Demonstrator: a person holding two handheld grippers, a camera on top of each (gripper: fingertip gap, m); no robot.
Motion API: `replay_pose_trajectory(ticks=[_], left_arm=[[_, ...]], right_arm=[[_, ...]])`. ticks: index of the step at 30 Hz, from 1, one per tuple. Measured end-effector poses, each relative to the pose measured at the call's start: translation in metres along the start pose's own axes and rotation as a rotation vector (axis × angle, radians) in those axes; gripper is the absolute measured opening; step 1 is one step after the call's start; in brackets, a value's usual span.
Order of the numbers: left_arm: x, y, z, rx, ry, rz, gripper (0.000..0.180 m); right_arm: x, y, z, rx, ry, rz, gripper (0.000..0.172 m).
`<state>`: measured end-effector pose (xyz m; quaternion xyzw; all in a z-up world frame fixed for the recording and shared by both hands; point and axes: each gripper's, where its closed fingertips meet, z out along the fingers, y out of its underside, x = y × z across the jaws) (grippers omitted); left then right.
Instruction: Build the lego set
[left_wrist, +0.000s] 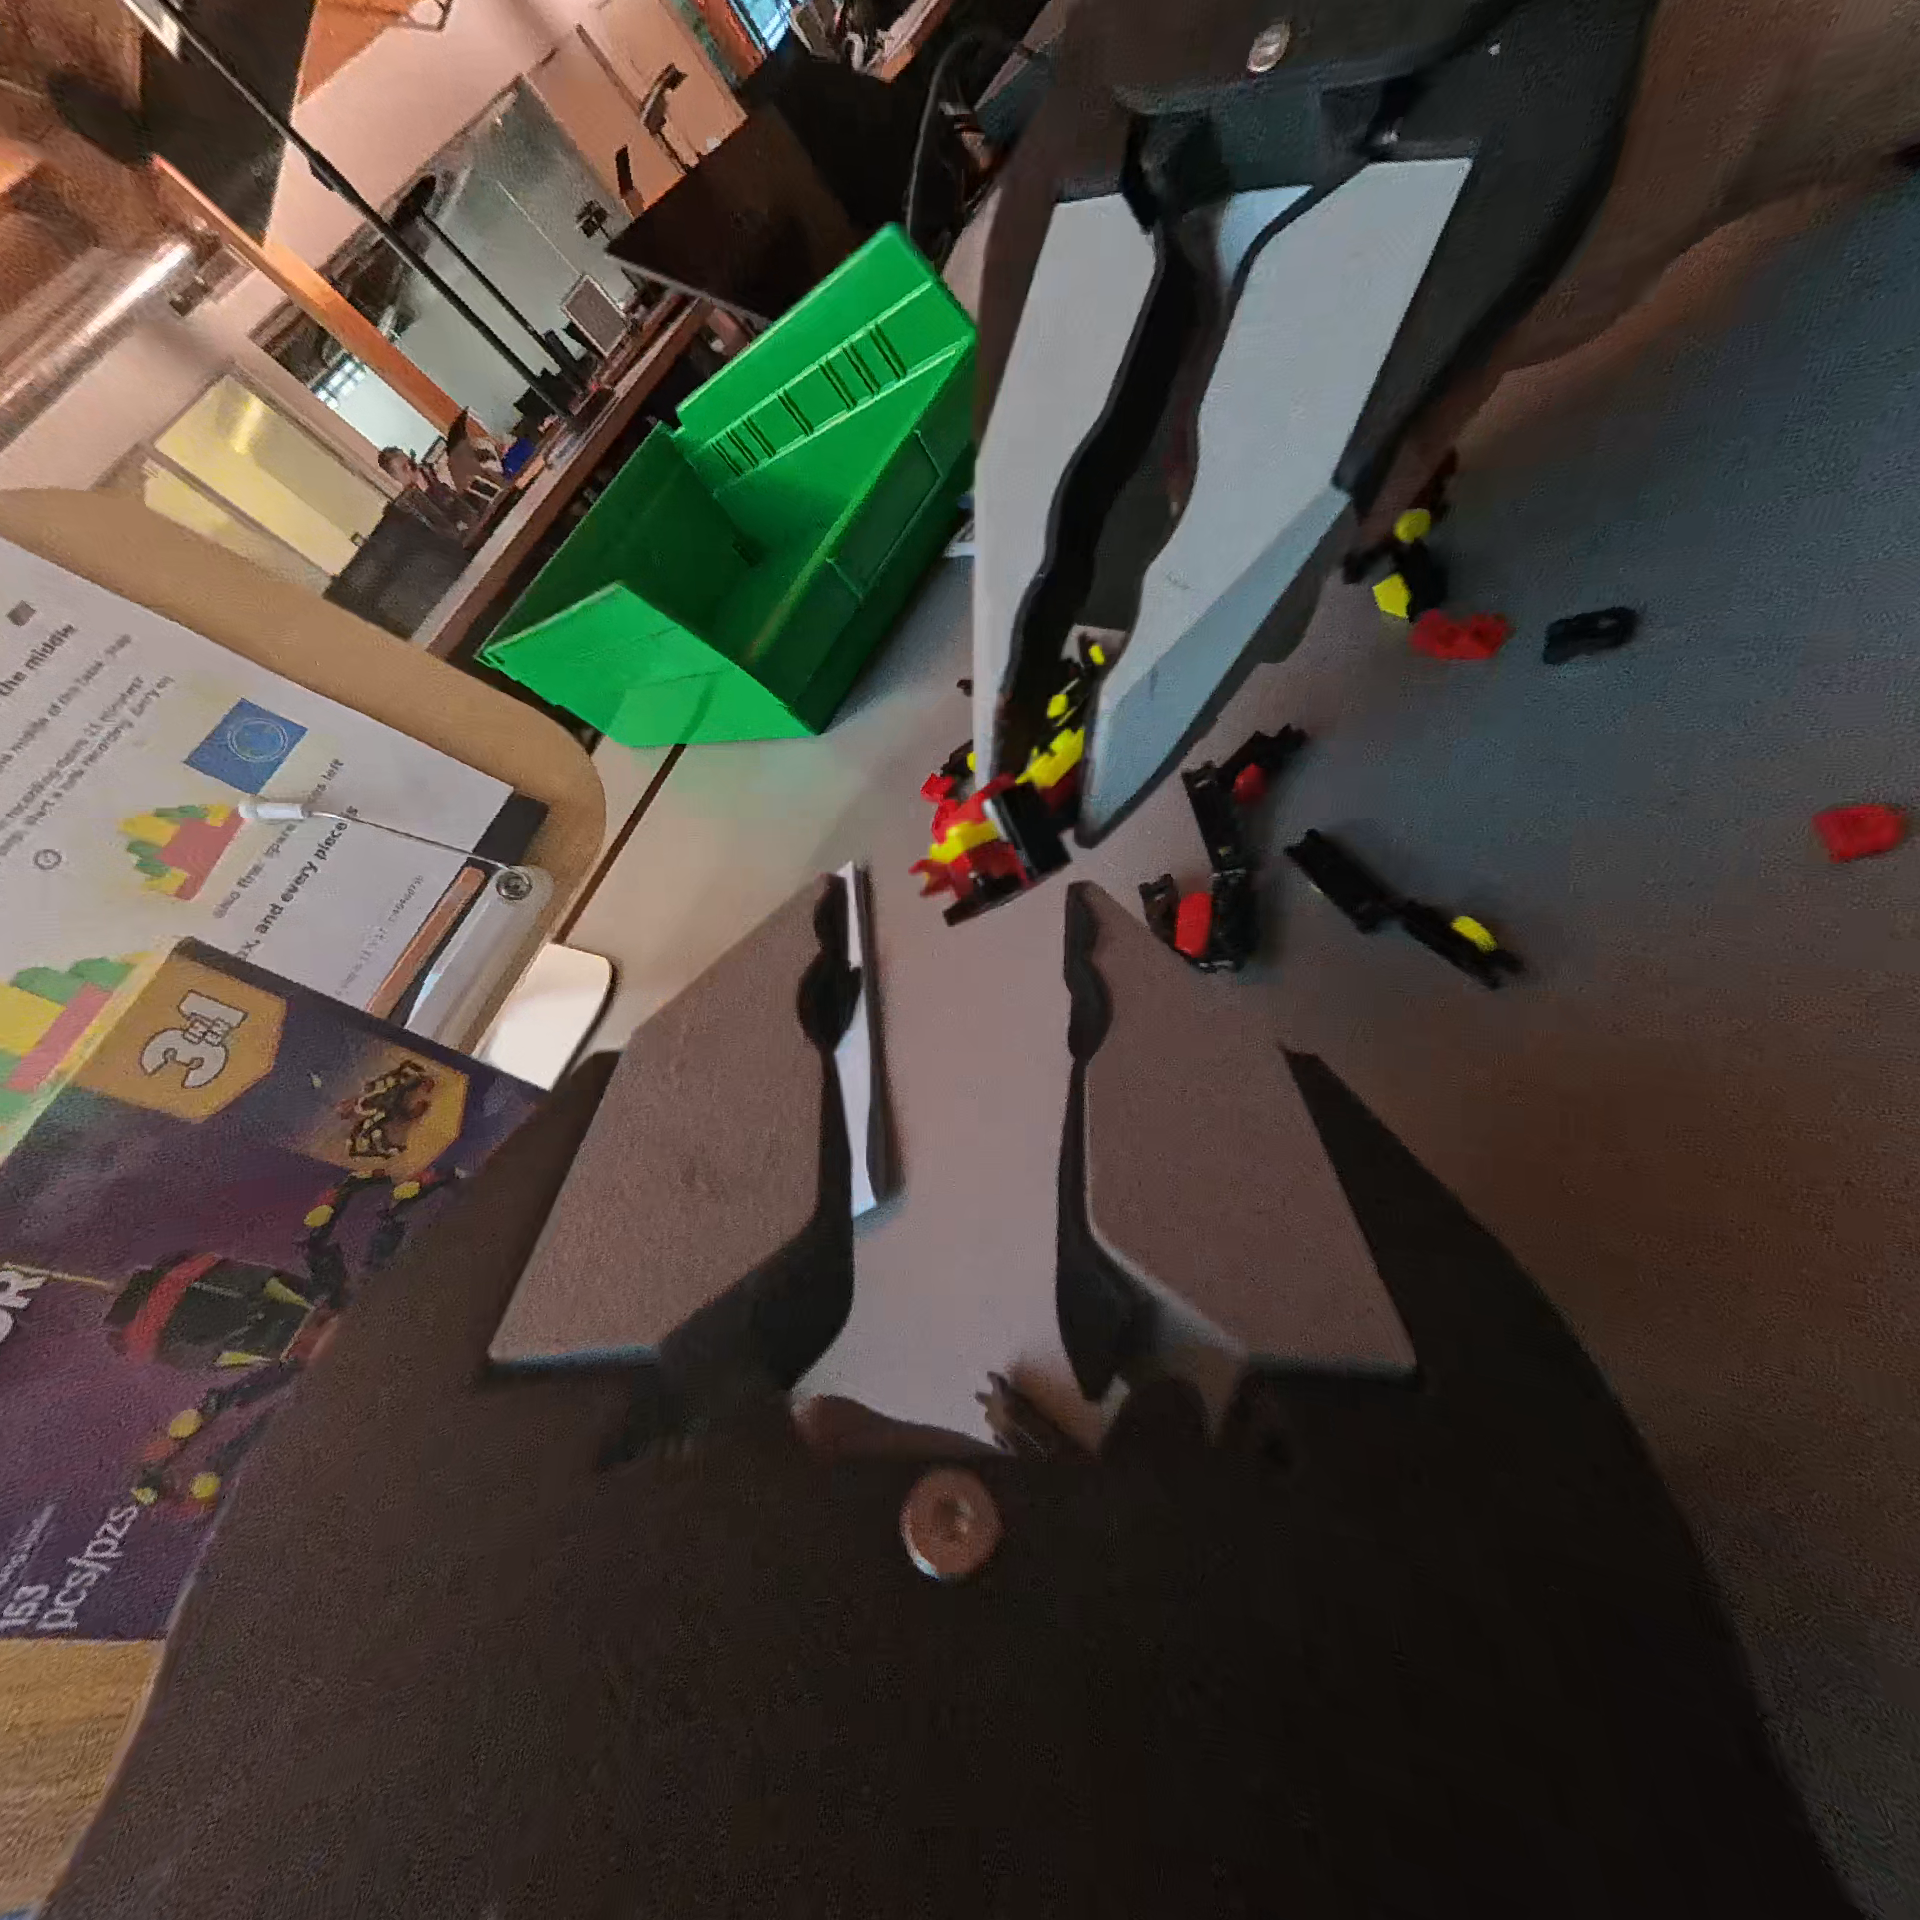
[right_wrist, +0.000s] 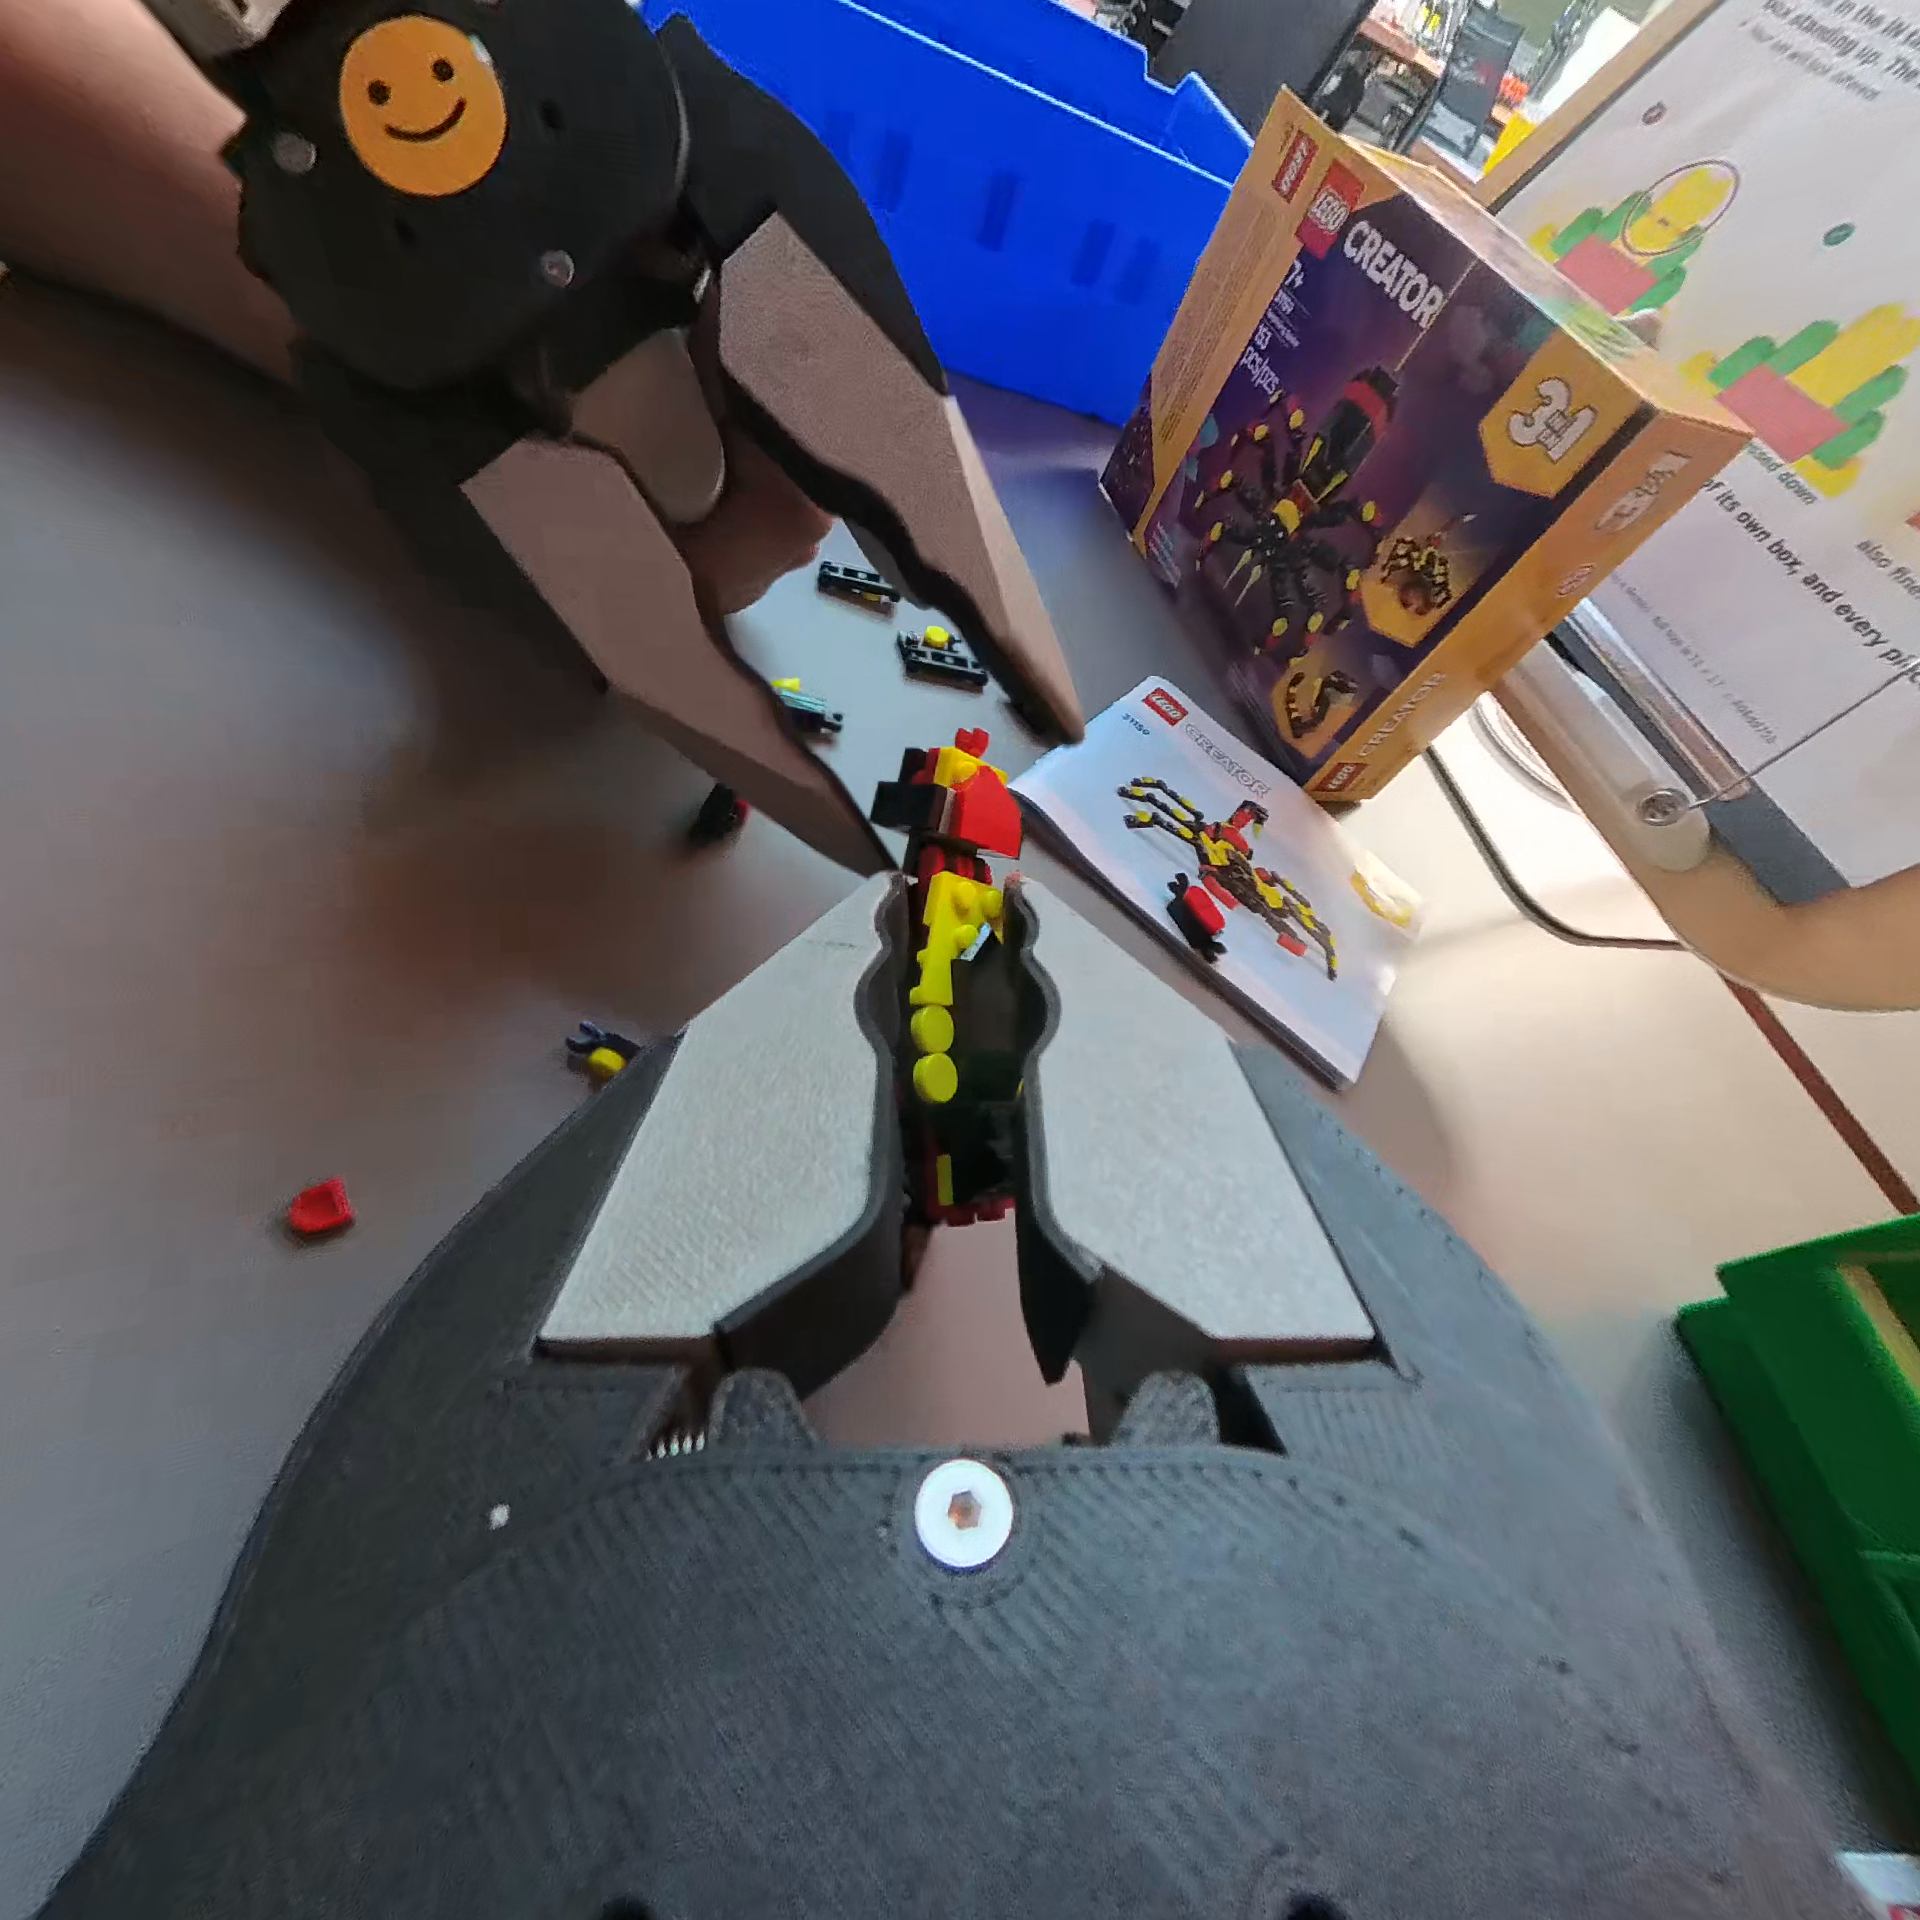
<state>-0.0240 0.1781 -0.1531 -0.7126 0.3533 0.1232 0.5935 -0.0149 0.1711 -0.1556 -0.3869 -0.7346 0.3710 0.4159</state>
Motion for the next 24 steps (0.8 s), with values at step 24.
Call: replay_pose_trajectory(ticks=[24], left_arm=[[-0.001,-0.015,-0.005,0.066,0.200,-0.316,0.023]], right_arm=[[0.000,-0.018,-0.006,-0.029,0.214,-0.447,0.007]])
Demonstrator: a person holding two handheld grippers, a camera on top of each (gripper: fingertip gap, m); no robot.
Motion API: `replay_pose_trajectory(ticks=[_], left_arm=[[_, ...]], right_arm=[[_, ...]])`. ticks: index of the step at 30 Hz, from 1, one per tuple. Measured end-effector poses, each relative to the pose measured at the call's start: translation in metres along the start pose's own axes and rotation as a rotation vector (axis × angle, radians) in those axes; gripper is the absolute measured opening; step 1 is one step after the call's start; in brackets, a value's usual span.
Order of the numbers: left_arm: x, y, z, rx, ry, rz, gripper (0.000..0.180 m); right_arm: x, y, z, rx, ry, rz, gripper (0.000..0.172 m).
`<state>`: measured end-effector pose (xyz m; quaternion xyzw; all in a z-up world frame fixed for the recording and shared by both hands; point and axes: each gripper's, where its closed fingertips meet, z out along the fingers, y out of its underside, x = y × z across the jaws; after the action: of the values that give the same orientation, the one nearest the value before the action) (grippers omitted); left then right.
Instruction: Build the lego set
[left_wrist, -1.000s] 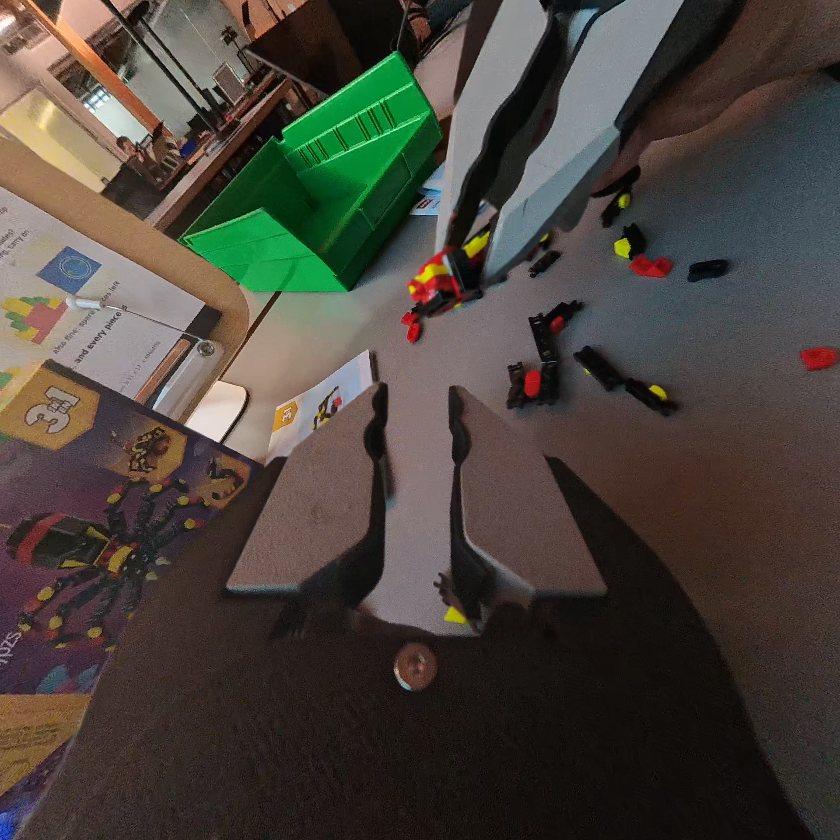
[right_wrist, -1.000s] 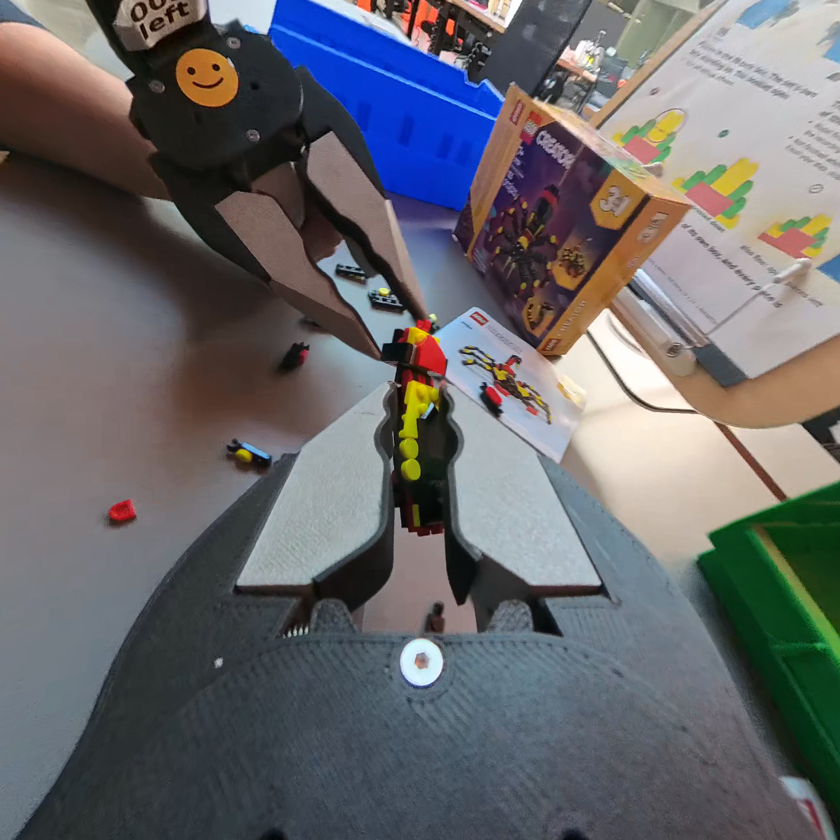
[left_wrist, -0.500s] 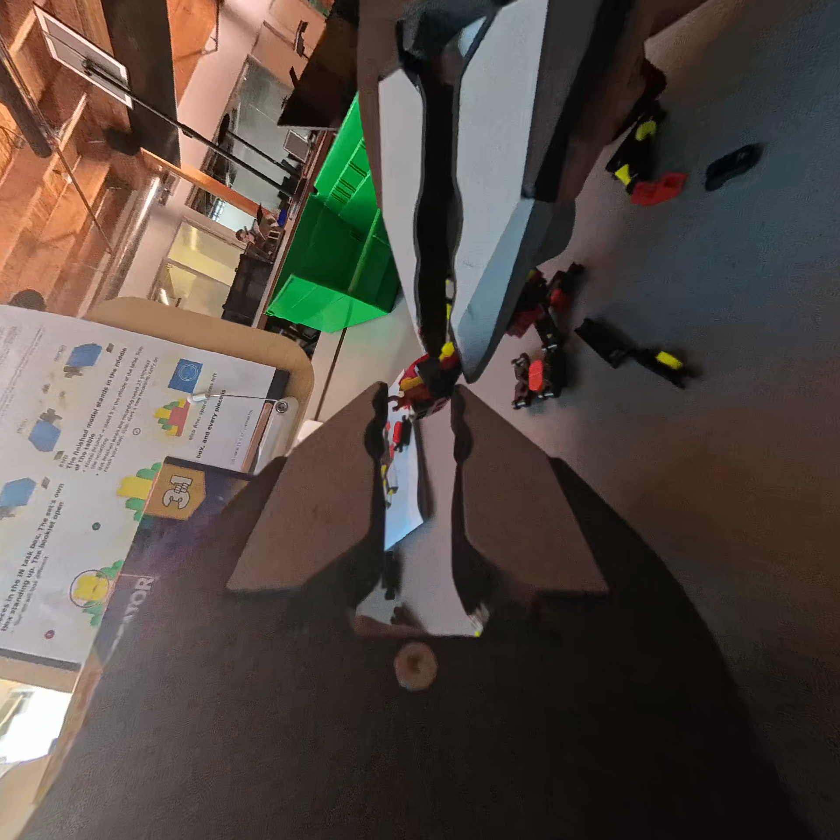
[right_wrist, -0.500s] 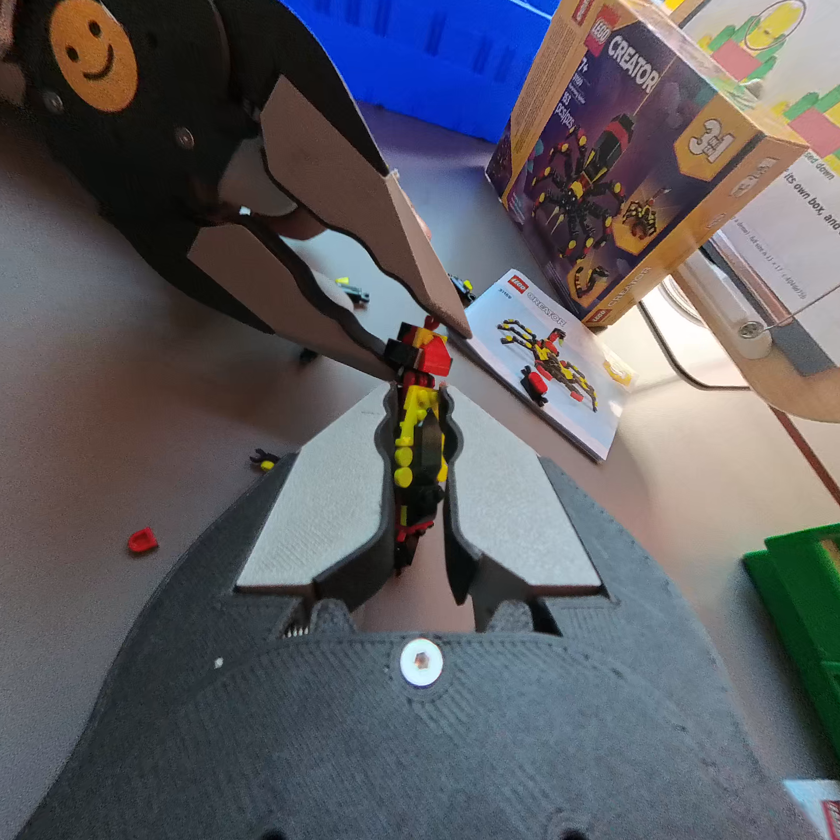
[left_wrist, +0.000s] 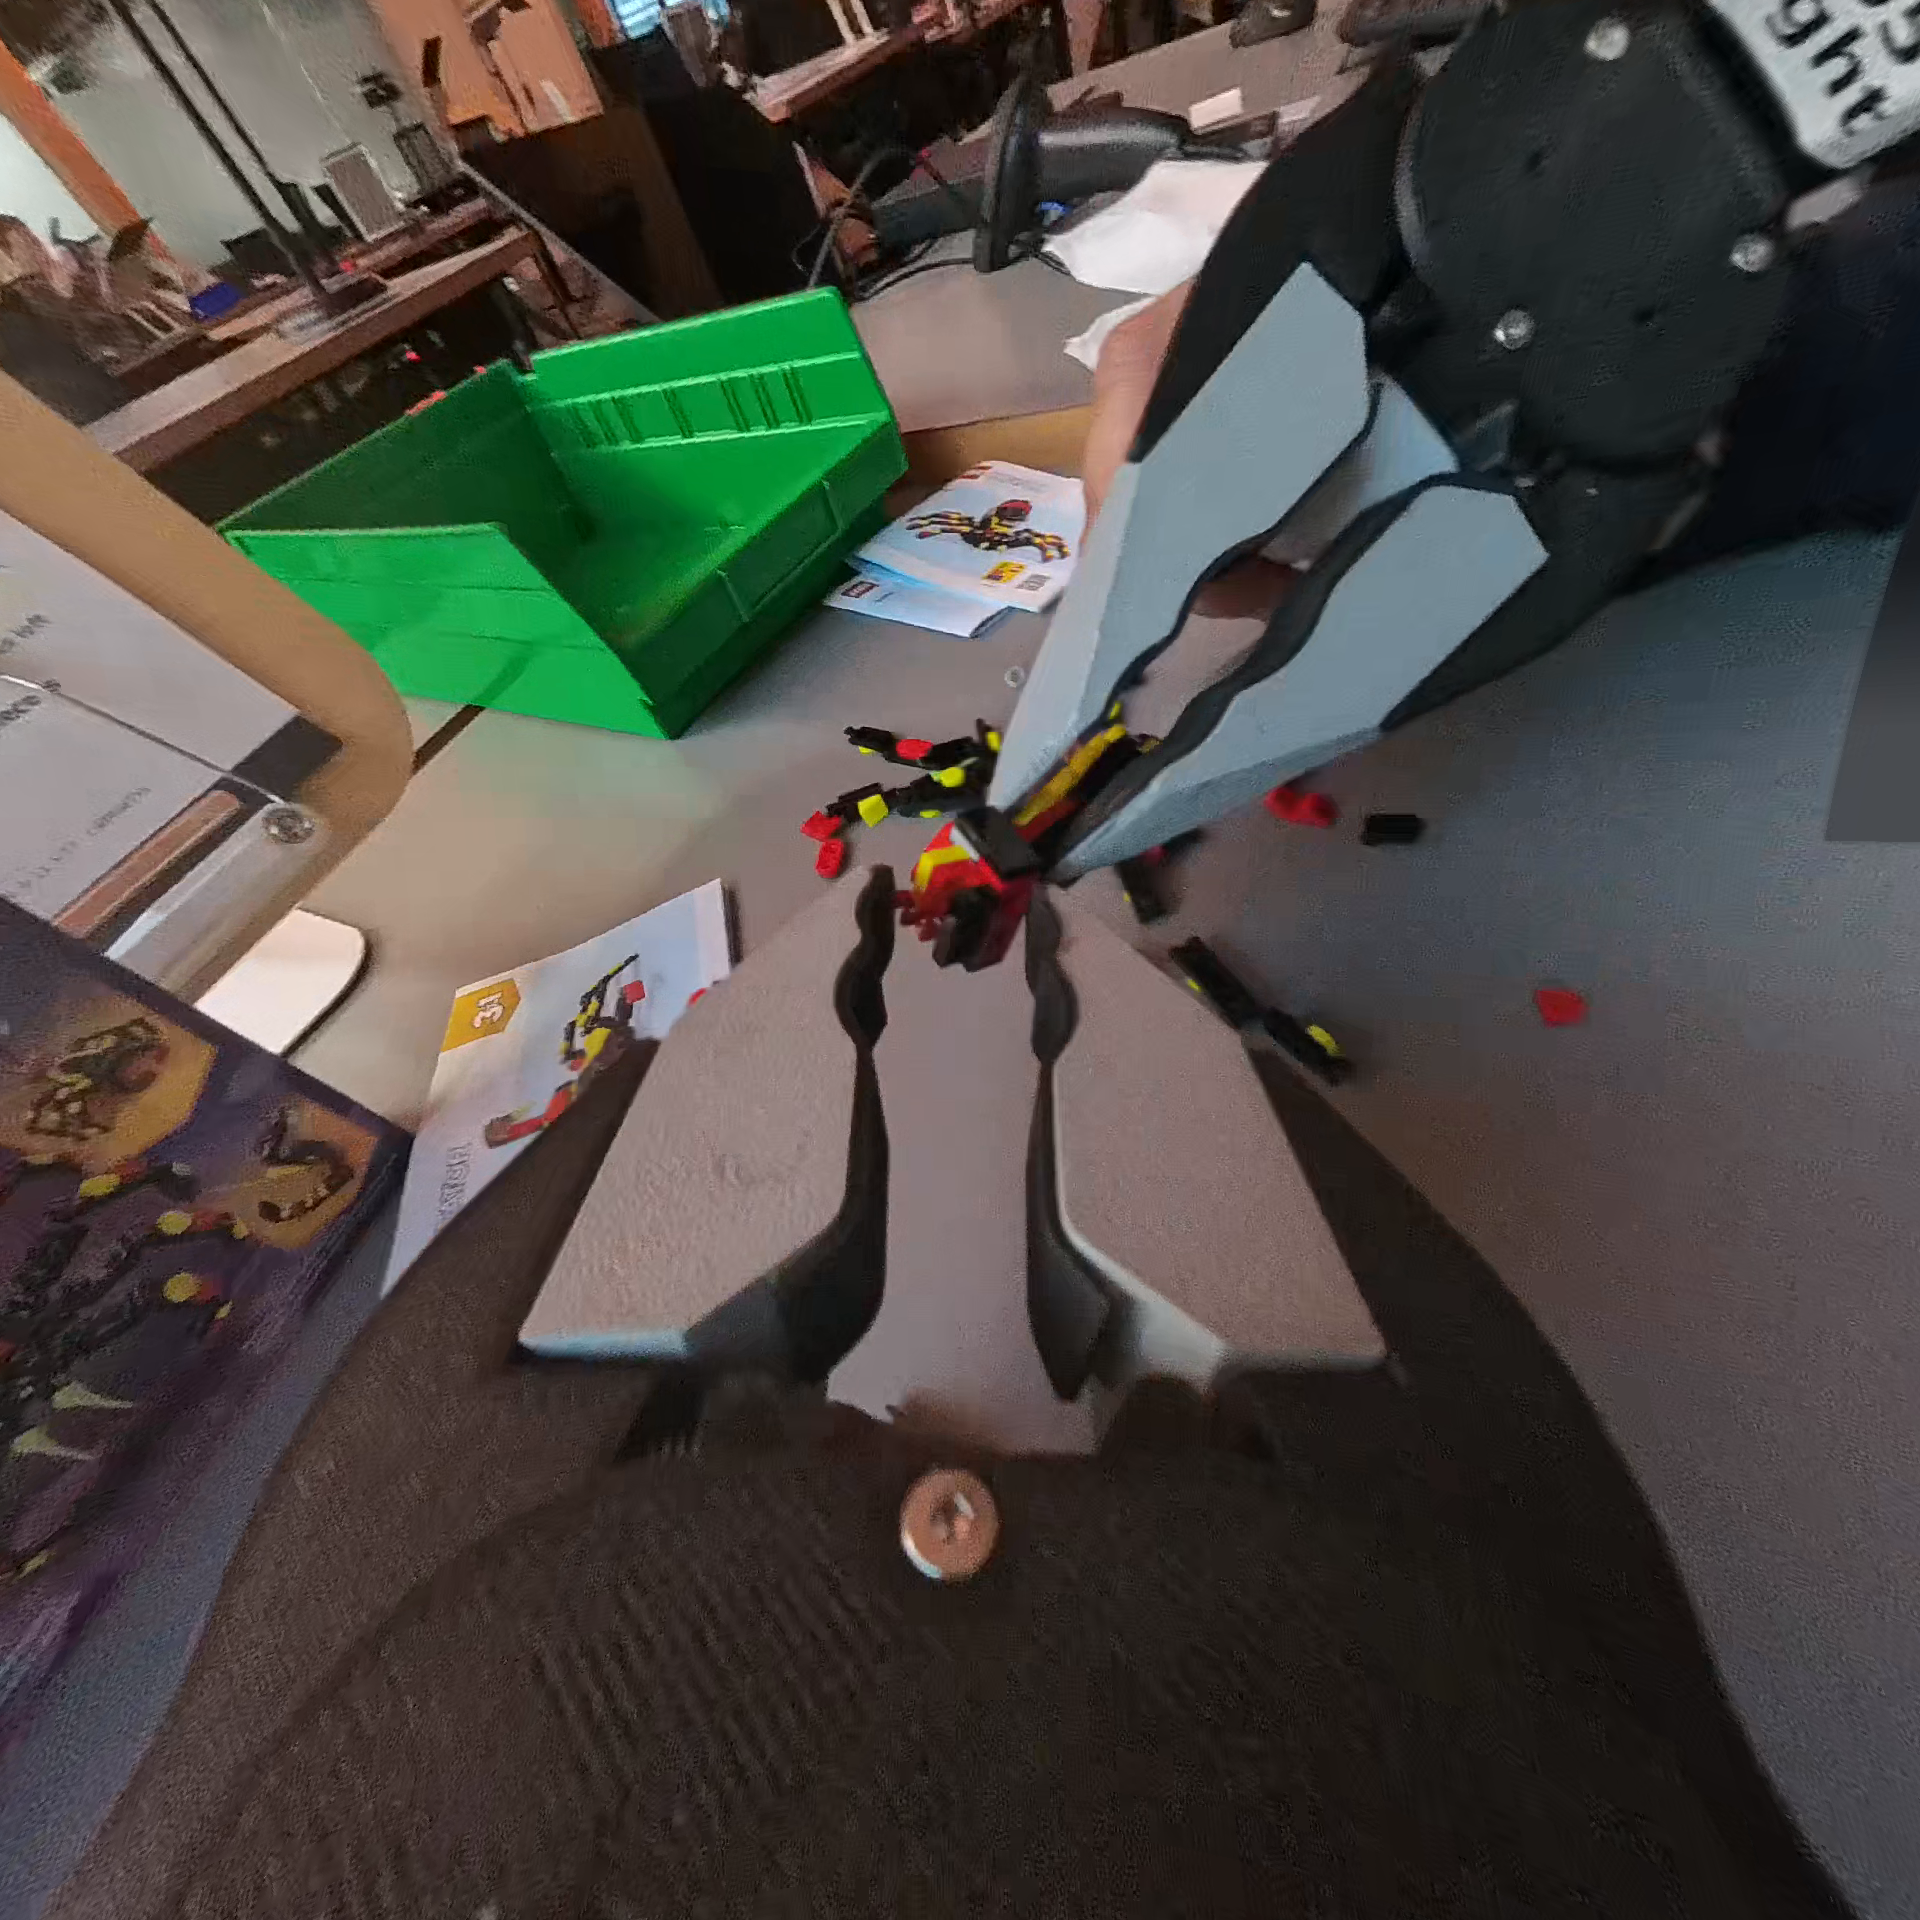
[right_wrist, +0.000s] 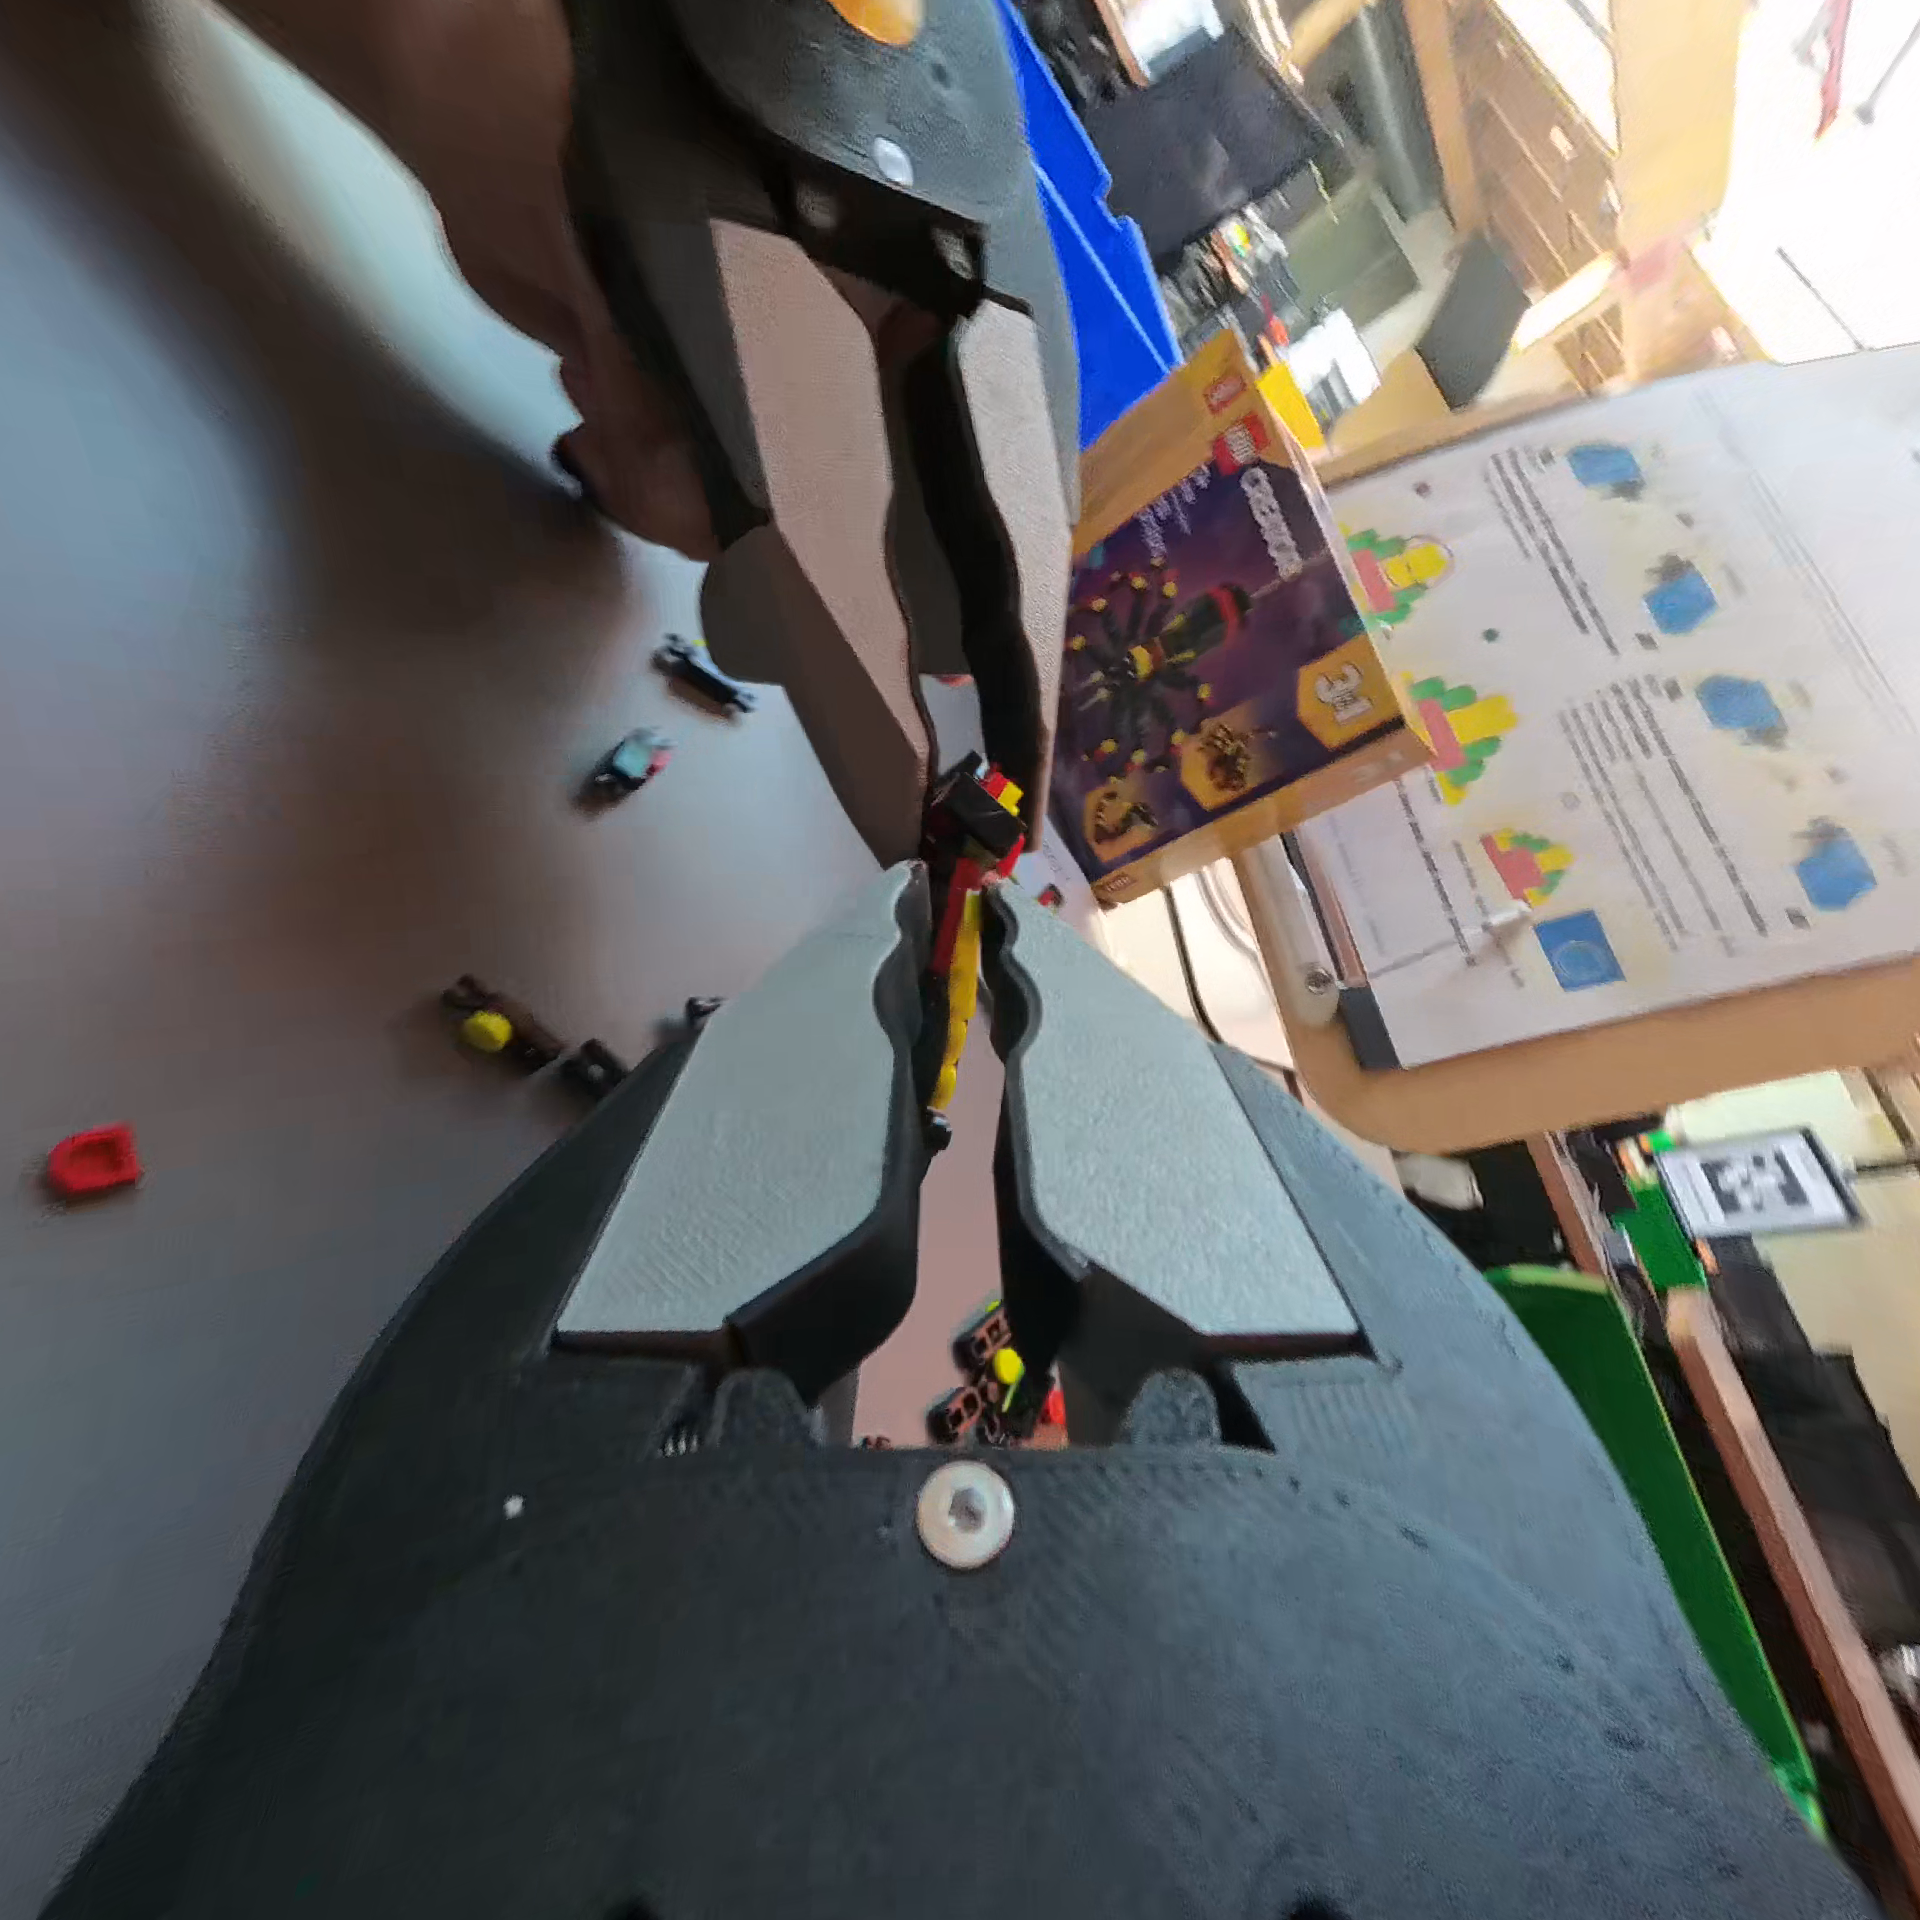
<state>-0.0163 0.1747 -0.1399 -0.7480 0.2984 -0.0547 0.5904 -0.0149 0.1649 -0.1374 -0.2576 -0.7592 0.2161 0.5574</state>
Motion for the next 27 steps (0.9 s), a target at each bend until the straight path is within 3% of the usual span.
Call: replay_pose_trajectory(ticks=[5,9,11,13,16,18,22,24,27], left_arm=[[-0.024,-0.003,0.002,0.003,-0.224,-0.047,0.023],[-0.030,-0.007,0.001,0.059,-0.198,-0.173,0.023],[-0.028,0.000,0.003,0.012,-0.188,-0.166,0.023],[-0.028,-0.003,0.001,0.010,-0.234,-0.078,0.023],[-0.034,-0.004,0.000,-0.059,-0.394,0.219,0.023],[-0.034,-0.004,0.000,-0.056,-0.370,0.174,0.022],[-0.034,-0.009,-0.002,0.012,-0.246,-0.074,0.022],[-0.033,-0.009,-0.003,0.025,-0.265,-0.100,0.020],[-0.027,-0.012,-0.003,0.010,-0.320,0.027,0.012]], right_arm=[[0.024,0.005,0.010,-0.031,0.079,0.270,0.007],[0.030,-0.002,0.010,-0.097,0.201,0.046,0.006],[0.025,0.002,0.012,-0.108,0.152,0.107,0.007],[0.027,0.001,0.011,-0.048,0.086,0.283,0.006],[0.029,0.009,0.016,-0.070,0.078,0.321,0.007],[0.029,0.009,0.016,-0.076,0.089,0.285,0.007],[0.036,0.000,0.011,-0.126,0.225,-0.031,0.007],[0.040,0.002,0.010,-0.140,0.242,0.005,0.008],[0.044,0.009,0.007,-0.116,0.184,0.193,0.009]])
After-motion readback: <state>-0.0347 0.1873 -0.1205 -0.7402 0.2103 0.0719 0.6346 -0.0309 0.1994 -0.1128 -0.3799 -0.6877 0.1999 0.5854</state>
